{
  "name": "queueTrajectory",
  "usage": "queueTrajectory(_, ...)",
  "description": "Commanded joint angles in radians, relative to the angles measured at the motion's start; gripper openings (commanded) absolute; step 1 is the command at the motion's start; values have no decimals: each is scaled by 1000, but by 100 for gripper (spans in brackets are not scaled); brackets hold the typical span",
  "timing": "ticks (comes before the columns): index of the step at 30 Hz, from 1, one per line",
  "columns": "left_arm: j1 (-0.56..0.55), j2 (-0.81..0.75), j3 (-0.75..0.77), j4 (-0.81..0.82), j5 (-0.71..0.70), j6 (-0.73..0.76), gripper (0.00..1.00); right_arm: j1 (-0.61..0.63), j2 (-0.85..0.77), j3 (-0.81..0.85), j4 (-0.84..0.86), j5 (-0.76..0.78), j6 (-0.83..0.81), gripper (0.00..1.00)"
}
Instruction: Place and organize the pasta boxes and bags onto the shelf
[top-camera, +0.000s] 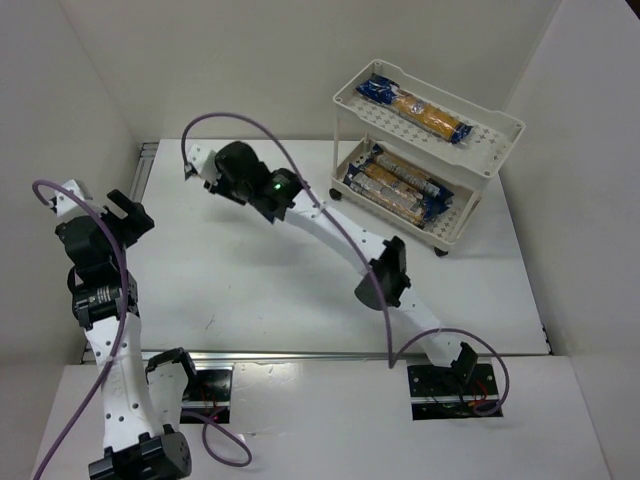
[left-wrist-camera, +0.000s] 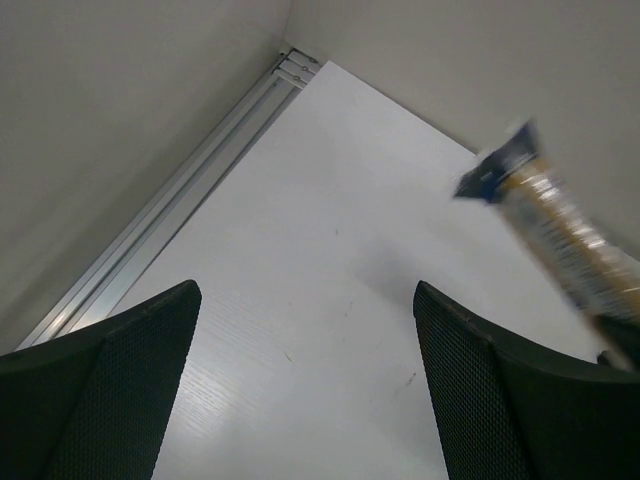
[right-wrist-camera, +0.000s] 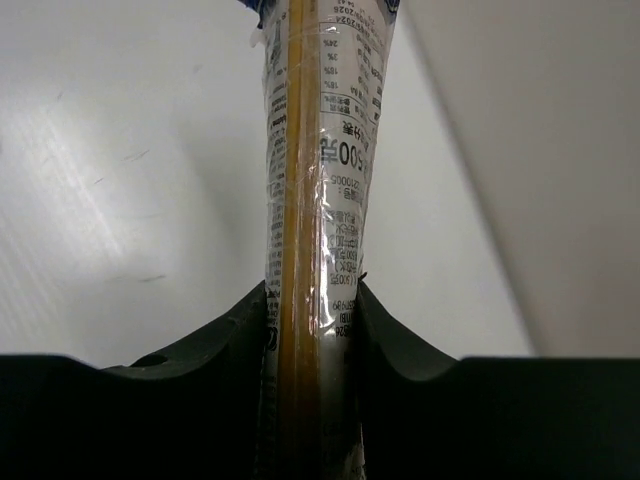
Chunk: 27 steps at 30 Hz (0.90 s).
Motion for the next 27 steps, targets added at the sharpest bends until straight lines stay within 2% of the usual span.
queueTrajectory(1,-10,-19,33,49,33,-21,94,6,-349,39,191,165,-198,0)
queueTrajectory(5,-31,-30,42,68,42,-30,94,-42,-521,-30,278,299,-365,0)
queueTrajectory(8,-51,-30,42,77,62,-30,94,-136,-608,-102,298,308,-472,0)
queueTrajectory(9,-51,-30,42,77,62,-30,94,-205,-675,-181,309,298,-514,0)
queueTrajectory(12,-60,-30,32,98,88,-39,94,-323,-783,-321,314,209,-542,0)
queueTrajectory(13,-61,-30,32,98,102,-50,94,-404,-797,-332,291,177,-542,0)
queueTrajectory(16,-71,-30,21,109,113,-50,94,-547,-858,-407,232,48,-549,0)
queueTrajectory(18,-71,-30,21,118,113,-50,94,-599,-891,-491,232,-7,-563,0)
queueTrajectory(23,-80,-30,12,118,113,-50,94,-707,-935,-562,163,-170,-574,0)
queueTrajectory(27,-90,-39,3,118,113,-50,94,-727,-975,-629,109,-250,-552,0)
